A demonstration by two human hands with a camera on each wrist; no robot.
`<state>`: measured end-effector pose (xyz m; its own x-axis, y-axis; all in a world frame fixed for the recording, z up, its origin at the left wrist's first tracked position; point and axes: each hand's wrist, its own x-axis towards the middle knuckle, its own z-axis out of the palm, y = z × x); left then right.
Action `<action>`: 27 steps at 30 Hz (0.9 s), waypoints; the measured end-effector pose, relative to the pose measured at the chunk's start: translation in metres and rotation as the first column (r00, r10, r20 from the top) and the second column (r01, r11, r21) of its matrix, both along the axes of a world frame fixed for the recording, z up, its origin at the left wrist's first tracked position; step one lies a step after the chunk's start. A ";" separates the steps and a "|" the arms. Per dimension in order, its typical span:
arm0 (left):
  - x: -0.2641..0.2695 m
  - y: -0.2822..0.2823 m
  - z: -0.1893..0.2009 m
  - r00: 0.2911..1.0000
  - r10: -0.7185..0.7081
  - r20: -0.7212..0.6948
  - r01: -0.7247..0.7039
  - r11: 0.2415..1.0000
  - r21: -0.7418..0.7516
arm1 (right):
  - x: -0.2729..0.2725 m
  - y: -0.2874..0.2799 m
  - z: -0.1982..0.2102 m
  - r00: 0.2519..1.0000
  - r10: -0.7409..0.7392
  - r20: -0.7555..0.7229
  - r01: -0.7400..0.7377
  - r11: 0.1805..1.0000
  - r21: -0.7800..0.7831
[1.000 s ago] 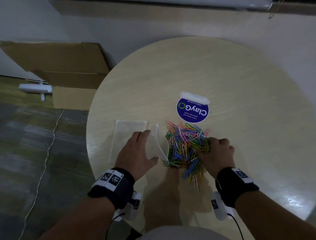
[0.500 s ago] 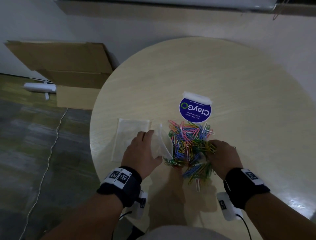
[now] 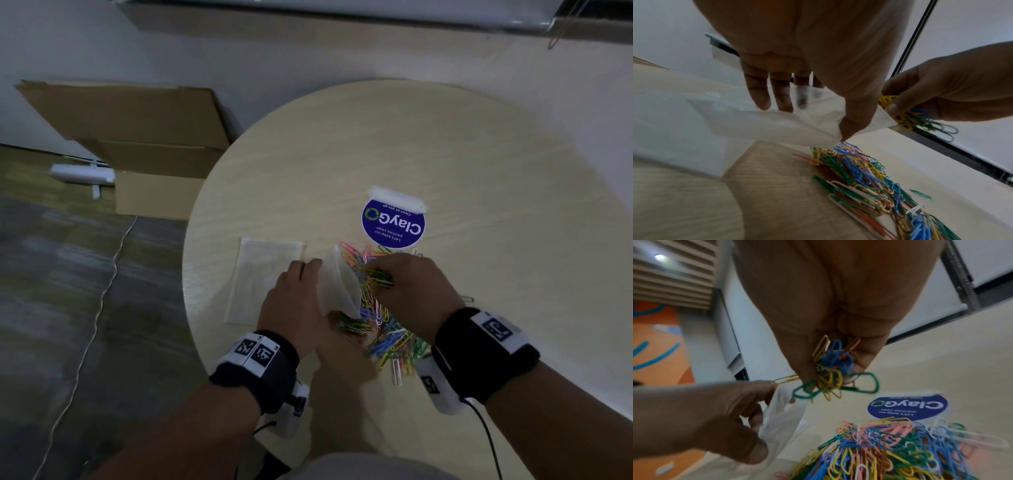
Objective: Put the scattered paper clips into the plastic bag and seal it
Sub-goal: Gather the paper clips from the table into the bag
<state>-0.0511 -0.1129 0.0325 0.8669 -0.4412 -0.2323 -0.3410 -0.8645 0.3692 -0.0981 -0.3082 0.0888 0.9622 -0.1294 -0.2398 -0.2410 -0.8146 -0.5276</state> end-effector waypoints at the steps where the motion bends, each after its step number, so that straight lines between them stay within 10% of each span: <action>1: -0.001 -0.001 0.000 1.000 -0.004 0.002 0.004 1.000 -0.009 | 0.003 0.004 -0.002 0.999 0.042 0.001 -0.042 0.999 -0.025; 27: -0.010 -0.001 -0.009 0.996 0.026 -0.087 -0.048 0.965 -0.256 | 0.010 0.024 -0.001 0.969 0.247 0.009 -0.243 0.958 -0.152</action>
